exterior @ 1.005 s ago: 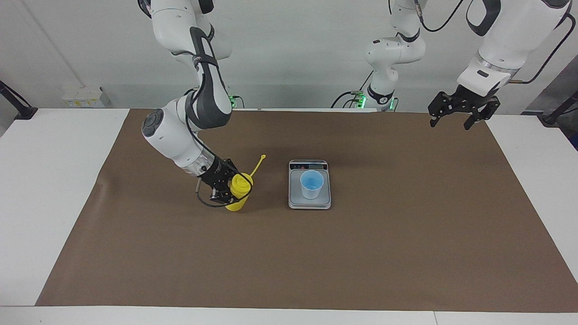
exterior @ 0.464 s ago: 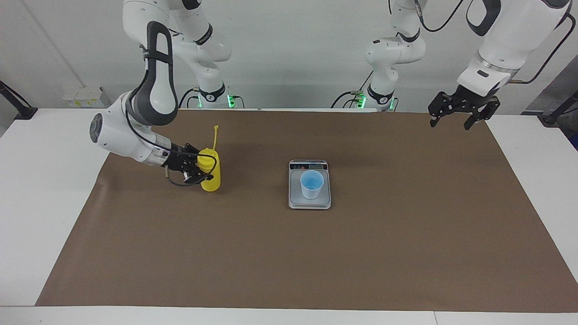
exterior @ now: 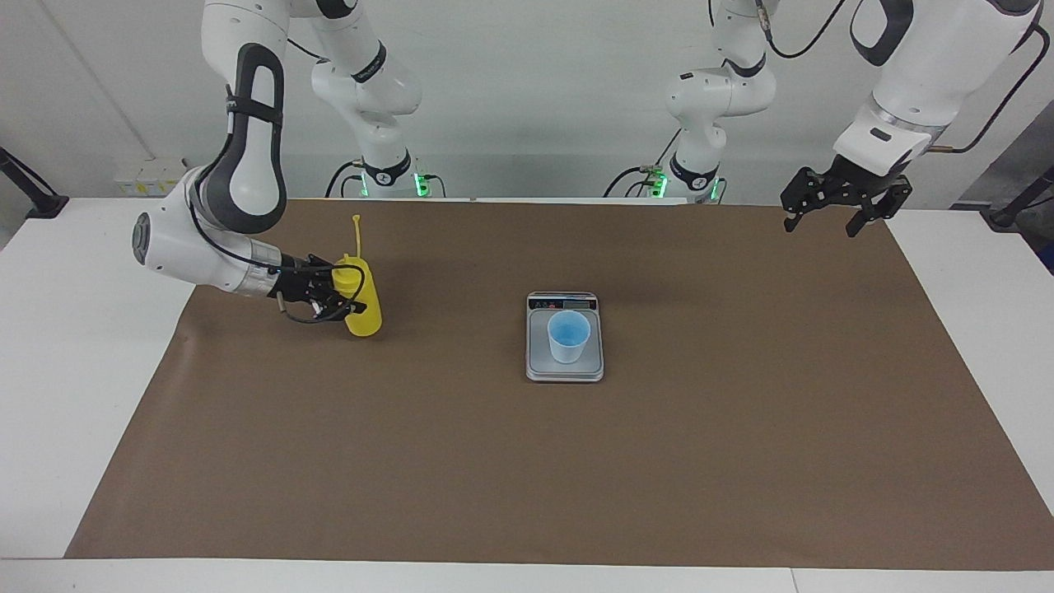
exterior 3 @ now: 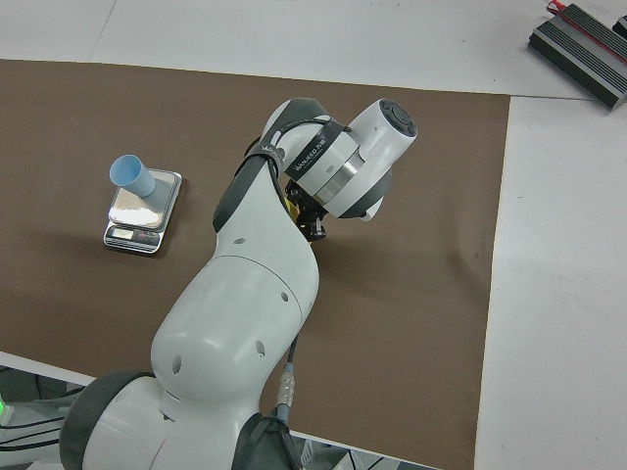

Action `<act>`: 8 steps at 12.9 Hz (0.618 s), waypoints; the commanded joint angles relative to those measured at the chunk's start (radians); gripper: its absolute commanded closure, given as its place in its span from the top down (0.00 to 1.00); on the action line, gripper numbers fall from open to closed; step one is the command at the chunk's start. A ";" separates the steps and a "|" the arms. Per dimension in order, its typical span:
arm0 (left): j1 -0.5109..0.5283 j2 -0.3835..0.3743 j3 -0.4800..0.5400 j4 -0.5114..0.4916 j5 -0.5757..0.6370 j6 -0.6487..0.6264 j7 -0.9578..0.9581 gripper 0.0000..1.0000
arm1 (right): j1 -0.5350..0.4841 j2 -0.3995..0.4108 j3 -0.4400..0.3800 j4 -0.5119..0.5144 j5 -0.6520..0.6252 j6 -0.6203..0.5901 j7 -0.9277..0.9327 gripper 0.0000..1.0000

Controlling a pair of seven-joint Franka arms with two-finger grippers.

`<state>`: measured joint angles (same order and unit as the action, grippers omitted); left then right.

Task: Pour seasoning into cup on scale with both arms
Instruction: 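Lower the yellow bottle onto the table with the right gripper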

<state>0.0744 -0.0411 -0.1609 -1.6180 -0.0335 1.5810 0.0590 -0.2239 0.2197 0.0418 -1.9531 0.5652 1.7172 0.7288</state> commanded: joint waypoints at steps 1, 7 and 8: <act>0.018 -0.029 -0.009 -0.029 0.012 -0.002 0.002 1.00 | -0.002 -0.031 0.006 -0.012 -0.018 -0.001 0.009 1.00; 0.018 -0.029 -0.009 -0.029 0.012 -0.002 0.002 1.00 | 0.017 -0.123 0.007 0.046 -0.173 0.002 -0.020 1.00; 0.018 -0.029 -0.009 -0.029 0.012 -0.002 0.002 1.00 | 0.026 -0.152 0.015 0.049 -0.244 0.005 -0.054 1.00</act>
<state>0.0744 -0.0411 -0.1609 -1.6180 -0.0334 1.5810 0.0590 -0.2103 0.1325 0.0453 -1.9064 0.4202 1.7180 0.7183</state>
